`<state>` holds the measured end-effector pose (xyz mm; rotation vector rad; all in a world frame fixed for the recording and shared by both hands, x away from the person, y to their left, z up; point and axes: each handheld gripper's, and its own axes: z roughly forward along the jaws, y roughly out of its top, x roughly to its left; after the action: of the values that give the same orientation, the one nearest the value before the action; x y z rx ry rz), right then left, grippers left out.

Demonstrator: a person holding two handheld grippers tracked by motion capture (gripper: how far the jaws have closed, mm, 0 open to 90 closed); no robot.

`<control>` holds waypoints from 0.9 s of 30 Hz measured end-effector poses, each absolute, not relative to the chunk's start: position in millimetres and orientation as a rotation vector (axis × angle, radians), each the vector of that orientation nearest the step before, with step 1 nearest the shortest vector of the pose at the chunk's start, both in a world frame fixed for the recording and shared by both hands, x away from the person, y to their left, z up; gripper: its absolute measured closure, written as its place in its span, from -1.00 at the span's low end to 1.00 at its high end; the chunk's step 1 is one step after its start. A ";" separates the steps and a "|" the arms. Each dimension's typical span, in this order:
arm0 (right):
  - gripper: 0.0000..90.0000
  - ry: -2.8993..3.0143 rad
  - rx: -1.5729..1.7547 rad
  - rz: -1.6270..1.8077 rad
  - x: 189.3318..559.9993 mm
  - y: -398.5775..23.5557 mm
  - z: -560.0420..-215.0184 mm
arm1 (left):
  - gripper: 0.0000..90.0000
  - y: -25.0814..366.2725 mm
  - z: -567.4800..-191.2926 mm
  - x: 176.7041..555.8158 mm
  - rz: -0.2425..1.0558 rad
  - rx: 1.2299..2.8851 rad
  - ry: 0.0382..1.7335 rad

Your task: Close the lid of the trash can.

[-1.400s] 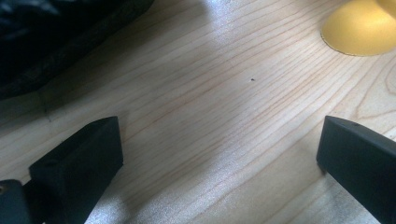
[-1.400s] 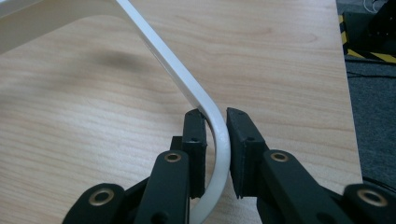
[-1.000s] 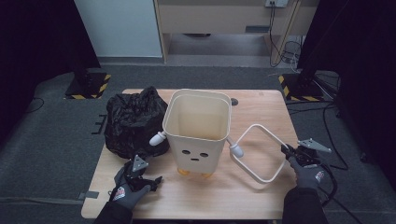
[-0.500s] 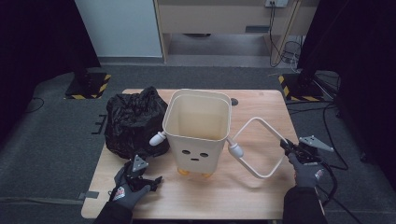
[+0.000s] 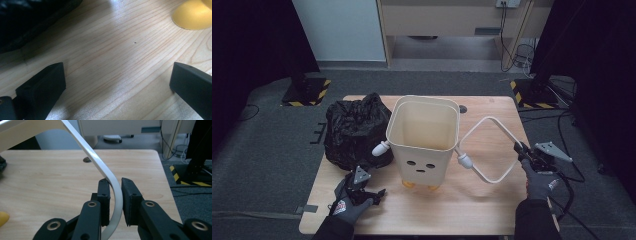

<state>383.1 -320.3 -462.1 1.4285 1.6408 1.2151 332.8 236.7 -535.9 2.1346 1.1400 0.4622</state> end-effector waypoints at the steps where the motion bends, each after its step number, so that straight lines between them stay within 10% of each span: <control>1: 0.74 1.632 1.420 1.218 383.1 -319.7 -460.9 | -1.00 236.6 -535.9 332.8 0.463 2.134 1.141; 27: 0.73 1.453 1.343 1.272 383.4 -312.7 -420.1 | -1.00 236.4 -535.8 332.8 0.462 2.135 1.144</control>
<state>383.4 -312.7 -420.1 1.3427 1.4527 1.2722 332.8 236.4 -535.8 2.1348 1.1443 0.4617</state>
